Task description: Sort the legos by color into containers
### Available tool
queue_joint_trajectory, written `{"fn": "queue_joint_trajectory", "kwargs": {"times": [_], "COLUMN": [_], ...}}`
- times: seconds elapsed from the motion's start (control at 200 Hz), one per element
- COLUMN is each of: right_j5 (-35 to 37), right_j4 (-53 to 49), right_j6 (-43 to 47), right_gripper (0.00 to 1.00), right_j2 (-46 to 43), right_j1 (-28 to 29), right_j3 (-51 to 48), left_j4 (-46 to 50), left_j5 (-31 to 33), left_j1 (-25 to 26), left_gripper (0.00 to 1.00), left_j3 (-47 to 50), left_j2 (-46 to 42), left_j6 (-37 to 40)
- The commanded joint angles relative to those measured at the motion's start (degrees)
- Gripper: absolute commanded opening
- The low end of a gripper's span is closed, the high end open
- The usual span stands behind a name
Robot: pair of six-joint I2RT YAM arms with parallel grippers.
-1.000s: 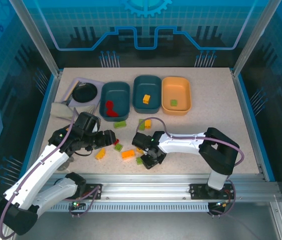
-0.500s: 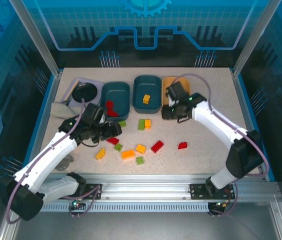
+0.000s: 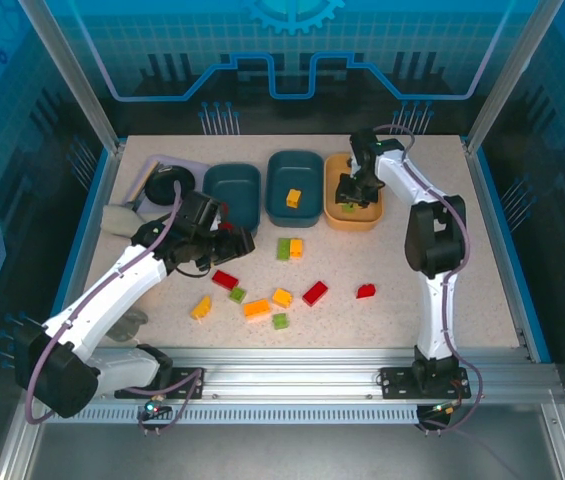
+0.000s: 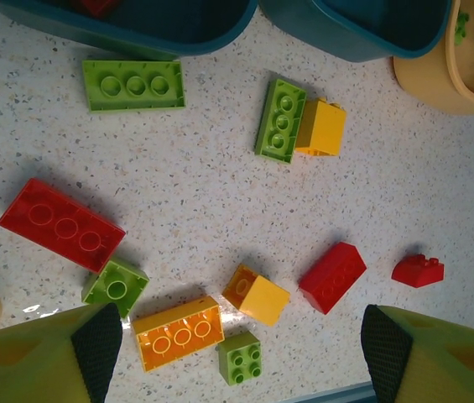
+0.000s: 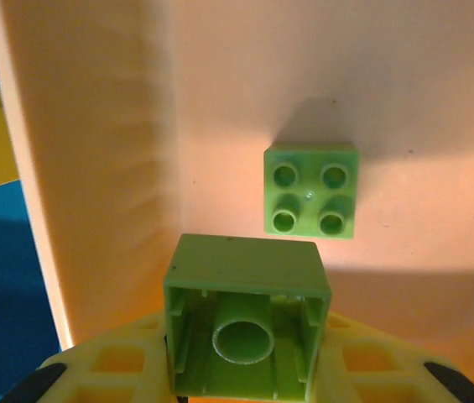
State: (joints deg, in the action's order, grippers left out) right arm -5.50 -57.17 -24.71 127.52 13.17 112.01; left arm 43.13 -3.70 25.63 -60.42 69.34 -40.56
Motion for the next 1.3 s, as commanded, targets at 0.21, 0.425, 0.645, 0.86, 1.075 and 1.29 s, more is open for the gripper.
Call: {"fn": "queue_joint_trajectory", "kwargs": {"times": [0.21, 0.425, 0.645, 0.86, 1.075, 1.29], "right_j5": [-5.1, -5.1, -5.2, -2.1, 2.0, -2.2], "right_j4": [-5.2, -5.5, -5.9, -4.4, 7.8, 23.1], "right_j6": [0.6, 0.8, 2.5, 4.1, 11.7, 12.1], "right_gripper": [0.30, 0.38, 0.56, 0.53, 0.57, 0.70], "right_j2": [2.0, 3.1, 3.2, -1.9, -17.6, -31.1], "right_j1": [0.7, 0.1, -0.3, 1.2, 10.1, 21.5], "right_j3": [2.2, 1.5, 3.4, 3.9, -8.2, -29.0], "left_j4": [-0.1, -0.2, 0.2, 5.7, 20.6, 19.3], "left_j5": [2.0, 2.1, 2.2, 5.0, 8.7, 3.8], "left_j1": [0.3, 0.4, 0.4, 0.4, -2.4, -7.0], "left_gripper": [0.79, 0.79, 0.79, 0.79, 0.79, 0.92], "left_j3": [-0.6, -0.4, -0.5, -0.2, 4.3, 13.8], "left_j2": [0.0, 0.1, 0.1, -1.2, -2.3, -3.8], "left_j6": [-1.9, -2.2, -2.3, -5.6, -14.2, -18.3]}}
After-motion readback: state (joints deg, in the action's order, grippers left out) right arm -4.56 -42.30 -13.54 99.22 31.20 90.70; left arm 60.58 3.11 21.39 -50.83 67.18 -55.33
